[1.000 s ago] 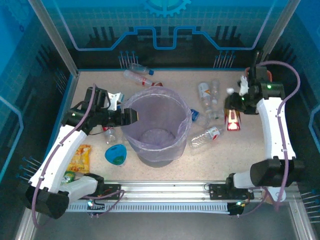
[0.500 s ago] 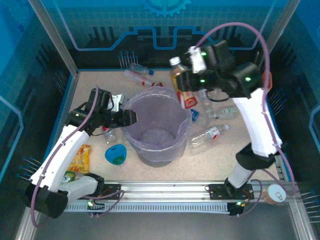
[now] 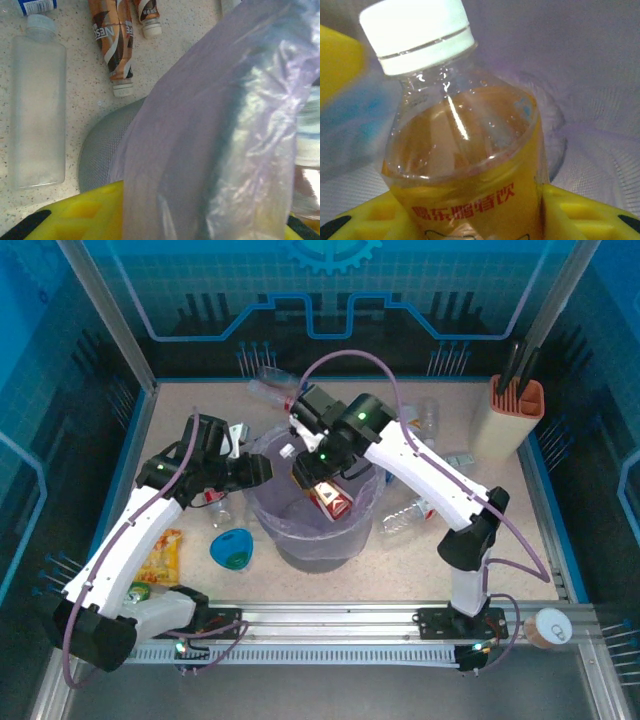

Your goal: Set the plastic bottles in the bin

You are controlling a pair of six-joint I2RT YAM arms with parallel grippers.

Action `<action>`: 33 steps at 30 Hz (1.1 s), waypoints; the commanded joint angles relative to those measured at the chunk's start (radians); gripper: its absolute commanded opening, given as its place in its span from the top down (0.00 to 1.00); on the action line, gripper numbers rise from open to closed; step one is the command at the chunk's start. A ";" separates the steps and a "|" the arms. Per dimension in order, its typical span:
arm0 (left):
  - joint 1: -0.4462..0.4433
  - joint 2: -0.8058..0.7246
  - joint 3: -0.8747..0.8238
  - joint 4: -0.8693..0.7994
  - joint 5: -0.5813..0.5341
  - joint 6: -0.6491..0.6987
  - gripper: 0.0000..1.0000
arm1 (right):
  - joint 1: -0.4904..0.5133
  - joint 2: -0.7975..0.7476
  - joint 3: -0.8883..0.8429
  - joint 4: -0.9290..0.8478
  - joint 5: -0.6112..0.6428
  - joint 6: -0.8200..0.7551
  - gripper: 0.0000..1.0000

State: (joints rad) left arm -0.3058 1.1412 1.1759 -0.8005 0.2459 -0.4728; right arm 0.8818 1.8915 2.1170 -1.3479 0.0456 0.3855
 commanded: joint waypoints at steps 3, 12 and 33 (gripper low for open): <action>-0.019 0.008 0.002 0.029 -0.051 -0.038 0.63 | 0.013 -0.049 -0.198 0.149 -0.018 0.038 0.49; -0.030 0.008 -0.010 0.061 -0.079 -0.056 0.64 | 0.023 -0.064 -0.213 0.174 -0.015 0.016 0.20; -0.035 0.033 0.007 0.070 -0.084 -0.011 0.67 | -0.399 -0.531 -0.420 0.130 0.173 0.259 0.00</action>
State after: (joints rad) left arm -0.3313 1.1465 1.1763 -0.7265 0.1795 -0.4973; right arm 0.5301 1.4246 1.8027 -1.1919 0.1192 0.5213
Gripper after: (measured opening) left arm 0.328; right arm 0.996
